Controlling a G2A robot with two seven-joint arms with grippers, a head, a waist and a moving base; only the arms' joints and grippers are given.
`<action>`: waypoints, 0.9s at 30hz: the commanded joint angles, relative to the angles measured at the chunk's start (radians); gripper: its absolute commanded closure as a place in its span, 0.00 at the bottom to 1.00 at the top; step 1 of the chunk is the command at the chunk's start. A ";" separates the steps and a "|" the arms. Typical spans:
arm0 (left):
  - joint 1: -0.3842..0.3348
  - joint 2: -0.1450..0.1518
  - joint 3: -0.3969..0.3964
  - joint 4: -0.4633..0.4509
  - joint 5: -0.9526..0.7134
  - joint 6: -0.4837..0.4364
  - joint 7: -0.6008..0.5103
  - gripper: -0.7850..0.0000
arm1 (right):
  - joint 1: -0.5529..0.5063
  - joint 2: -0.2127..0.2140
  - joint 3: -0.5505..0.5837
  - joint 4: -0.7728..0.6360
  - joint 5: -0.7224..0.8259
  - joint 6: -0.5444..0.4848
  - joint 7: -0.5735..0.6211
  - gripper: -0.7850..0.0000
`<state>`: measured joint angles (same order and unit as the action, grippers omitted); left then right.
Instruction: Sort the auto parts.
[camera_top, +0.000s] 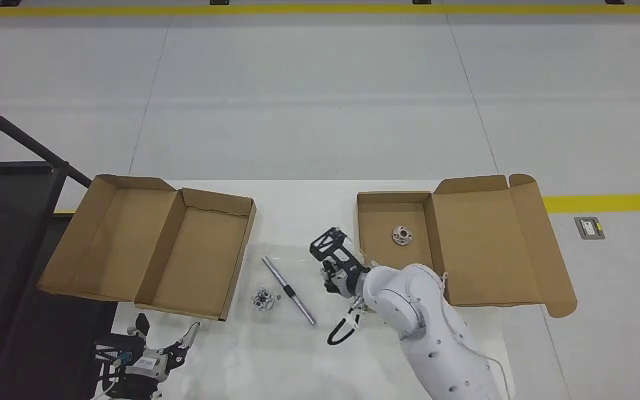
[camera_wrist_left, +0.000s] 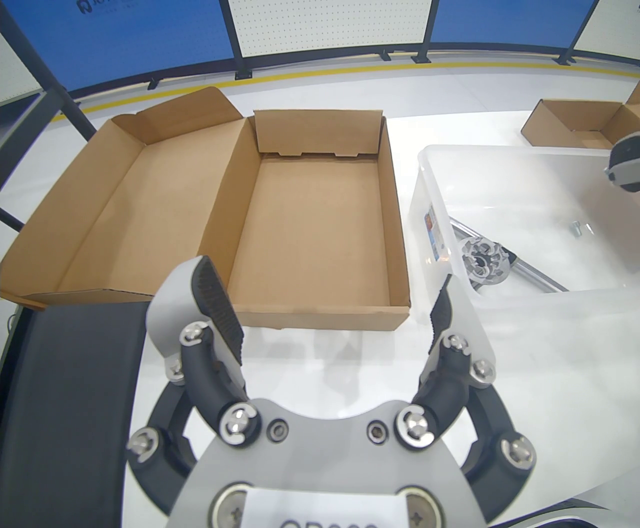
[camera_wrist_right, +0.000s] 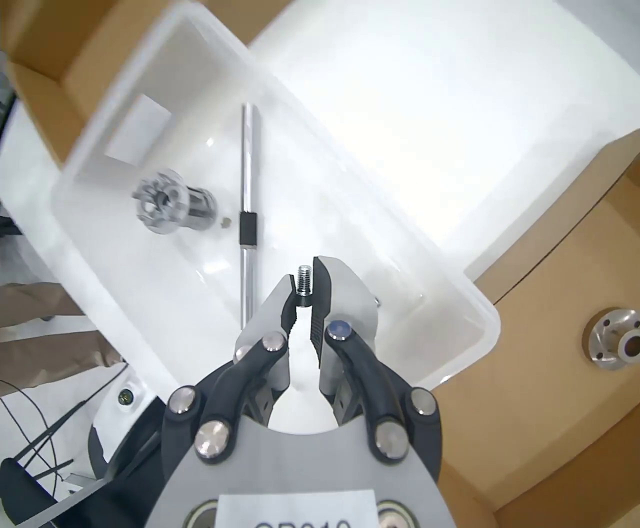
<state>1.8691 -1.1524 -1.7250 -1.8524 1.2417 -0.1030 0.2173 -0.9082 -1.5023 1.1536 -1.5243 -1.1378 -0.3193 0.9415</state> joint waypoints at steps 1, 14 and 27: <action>0.000 0.000 0.000 0.000 0.000 0.000 0.000 0.00 | -0.026 0.010 0.067 -0.021 0.092 -0.075 -0.058 1.00; 0.000 0.000 0.000 0.000 0.000 0.000 0.000 0.00 | -0.082 0.058 0.328 0.088 0.642 -0.612 -0.466 1.00; 0.000 0.000 0.000 0.000 0.000 0.000 0.000 0.00 | -0.064 0.121 0.300 0.074 1.045 -0.693 -0.434 1.00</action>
<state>1.8691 -1.1524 -1.7250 -1.8524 1.2417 -0.1030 0.2173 -0.9743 -1.3870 1.4528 -1.4541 -0.1135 -1.0122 0.4953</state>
